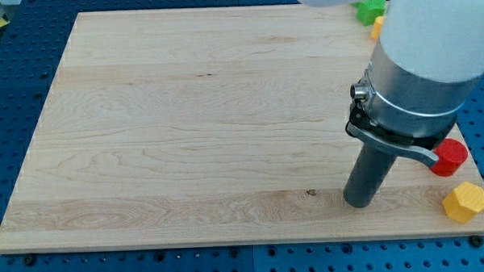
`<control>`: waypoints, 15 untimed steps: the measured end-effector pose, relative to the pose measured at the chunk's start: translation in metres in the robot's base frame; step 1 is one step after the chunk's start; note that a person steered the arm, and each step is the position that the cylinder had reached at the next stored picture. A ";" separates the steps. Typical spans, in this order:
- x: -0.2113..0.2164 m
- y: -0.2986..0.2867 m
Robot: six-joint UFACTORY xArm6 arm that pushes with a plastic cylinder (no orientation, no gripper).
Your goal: Slightly push the red circle to the right
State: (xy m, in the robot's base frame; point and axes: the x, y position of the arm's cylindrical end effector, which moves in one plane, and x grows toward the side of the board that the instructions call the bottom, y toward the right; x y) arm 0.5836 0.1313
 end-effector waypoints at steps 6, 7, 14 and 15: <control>0.035 0.094; 0.034 0.075; -0.024 0.096; -0.024 0.106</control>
State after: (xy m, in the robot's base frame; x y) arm 0.5598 0.2371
